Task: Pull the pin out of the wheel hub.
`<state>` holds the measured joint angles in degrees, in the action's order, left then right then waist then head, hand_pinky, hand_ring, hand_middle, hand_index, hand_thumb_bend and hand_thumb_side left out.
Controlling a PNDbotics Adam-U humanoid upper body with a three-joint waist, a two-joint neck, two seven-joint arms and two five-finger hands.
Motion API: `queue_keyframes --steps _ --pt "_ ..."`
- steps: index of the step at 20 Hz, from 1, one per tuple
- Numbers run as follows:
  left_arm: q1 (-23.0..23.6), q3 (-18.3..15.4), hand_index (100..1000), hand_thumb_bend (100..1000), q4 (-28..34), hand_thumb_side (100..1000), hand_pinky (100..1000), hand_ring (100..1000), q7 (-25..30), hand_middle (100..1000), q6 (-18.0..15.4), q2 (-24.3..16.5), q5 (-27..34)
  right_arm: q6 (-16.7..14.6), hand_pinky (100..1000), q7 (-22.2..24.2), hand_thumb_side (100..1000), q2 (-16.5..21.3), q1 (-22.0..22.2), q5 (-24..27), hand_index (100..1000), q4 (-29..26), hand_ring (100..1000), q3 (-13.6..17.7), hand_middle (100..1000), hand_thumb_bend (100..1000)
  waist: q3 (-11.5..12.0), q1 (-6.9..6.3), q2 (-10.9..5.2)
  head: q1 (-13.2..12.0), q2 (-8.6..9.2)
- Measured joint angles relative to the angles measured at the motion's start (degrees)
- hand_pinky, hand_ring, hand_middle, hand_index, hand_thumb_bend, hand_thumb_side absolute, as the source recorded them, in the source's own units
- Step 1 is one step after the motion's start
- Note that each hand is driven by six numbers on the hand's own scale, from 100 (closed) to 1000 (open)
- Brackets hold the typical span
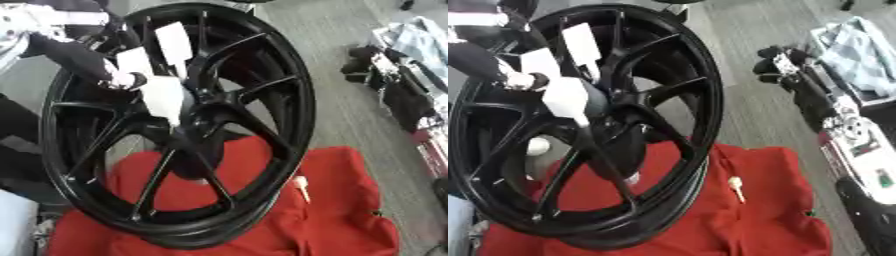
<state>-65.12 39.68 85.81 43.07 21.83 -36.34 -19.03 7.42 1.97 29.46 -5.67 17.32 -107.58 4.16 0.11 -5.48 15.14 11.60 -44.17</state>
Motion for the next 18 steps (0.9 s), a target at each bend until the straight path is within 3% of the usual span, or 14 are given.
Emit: queue_keyframes --steps 7,11,17,18 --pt "-0.4 0.7 807 301 -1.6 401 905 859 0.4 807 -0.7 1.8 -2.0 0.1 806 0.1 658 0.0 0.0 0.0 735 0.0 747 0.0 599 100 -0.1 -0.10 0.00 -0.4 0.00" --pt "-0.5 0.8 667 240 -2.1 331 899 851 0.7 798 -1.0 2.1 -2.8 0.1 806 0.1 661 0.0 0.1 0.0 735 0.0 747 0.0 599 100 -0.1 -0.19 0.00 -0.4 0.00" --pt "-0.5 0.8 535 114 -1.5 149 887 839 1.6 766 -0.9 2.1 -3.2 0.1 806 0.1 667 0.0 0.2 0.0 735 0.4 748 0.0 599 100 0.0 -0.35 0.00 -0.5 0.00" --pt "-0.5 0.8 523 108 -1.3 151 885 838 1.8 762 -0.8 2.1 -3.2 0.1 806 0.1 667 0.0 0.2 0.0 735 0.4 748 0.0 599 100 0.0 -0.35 0.00 -0.5 0.00"
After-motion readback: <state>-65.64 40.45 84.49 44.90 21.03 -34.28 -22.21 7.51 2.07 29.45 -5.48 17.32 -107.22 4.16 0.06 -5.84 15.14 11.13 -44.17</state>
